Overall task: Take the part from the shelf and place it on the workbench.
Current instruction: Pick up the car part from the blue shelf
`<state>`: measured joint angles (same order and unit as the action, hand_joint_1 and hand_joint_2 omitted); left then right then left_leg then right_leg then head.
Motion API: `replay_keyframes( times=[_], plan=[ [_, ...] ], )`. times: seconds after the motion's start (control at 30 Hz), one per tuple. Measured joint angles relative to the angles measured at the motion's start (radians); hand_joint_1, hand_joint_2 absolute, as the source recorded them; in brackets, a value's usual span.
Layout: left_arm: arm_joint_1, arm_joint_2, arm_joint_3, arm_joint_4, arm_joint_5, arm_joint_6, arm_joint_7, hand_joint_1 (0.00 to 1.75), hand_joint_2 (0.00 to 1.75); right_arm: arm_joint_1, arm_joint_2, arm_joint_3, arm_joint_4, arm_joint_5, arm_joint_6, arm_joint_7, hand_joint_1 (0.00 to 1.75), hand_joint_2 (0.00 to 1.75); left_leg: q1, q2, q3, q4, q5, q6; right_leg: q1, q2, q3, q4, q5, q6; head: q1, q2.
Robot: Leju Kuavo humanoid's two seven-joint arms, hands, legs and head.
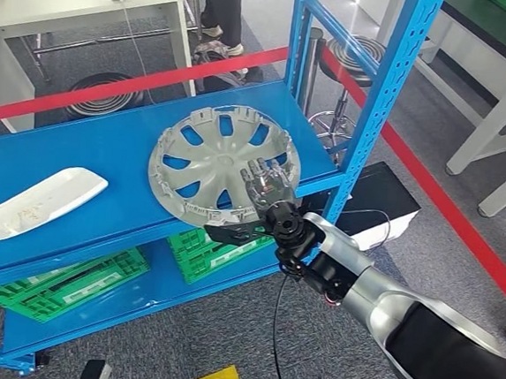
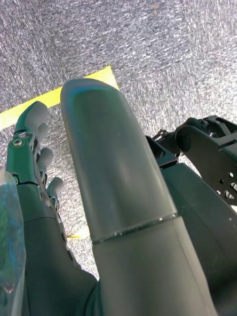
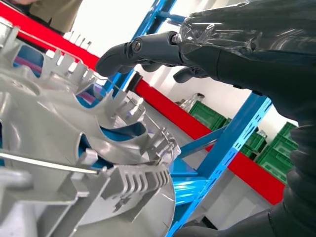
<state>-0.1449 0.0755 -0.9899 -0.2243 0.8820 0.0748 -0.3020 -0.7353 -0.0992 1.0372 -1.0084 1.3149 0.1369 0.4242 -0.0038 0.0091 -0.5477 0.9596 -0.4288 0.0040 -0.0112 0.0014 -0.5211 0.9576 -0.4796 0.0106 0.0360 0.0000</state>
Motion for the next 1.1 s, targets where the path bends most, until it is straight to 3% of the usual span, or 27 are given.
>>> replay_keyframes(
  times=[0.6, 1.1],
  plan=[
    [-0.001, 0.000, 0.000, 0.000, -0.007, 0.000, 0.001, 0.00, 0.00, 0.011, -0.003, -0.004, -0.023, -0.013, -0.003, 0.003, 0.00, 1.75, 0.000, 0.000, 0.000, 0.000, 0.000, 0.000, 0.000, 0.000, 0.000, 0.000, 0.000, 0.000, 0.000, 0.000],
    [-0.002, 0.000, 0.000, 0.000, -0.017, 0.000, 0.009, 0.00, 0.00, 0.021, -0.009, -0.030, 0.063, -0.078, -0.073, -0.013, 0.00, 1.75, 0.000, 0.000, 0.000, 0.000, 0.000, 0.000, 0.000, 0.000, 0.000, 0.000, 0.000, 0.000, 0.000, 0.000]
  ],
)
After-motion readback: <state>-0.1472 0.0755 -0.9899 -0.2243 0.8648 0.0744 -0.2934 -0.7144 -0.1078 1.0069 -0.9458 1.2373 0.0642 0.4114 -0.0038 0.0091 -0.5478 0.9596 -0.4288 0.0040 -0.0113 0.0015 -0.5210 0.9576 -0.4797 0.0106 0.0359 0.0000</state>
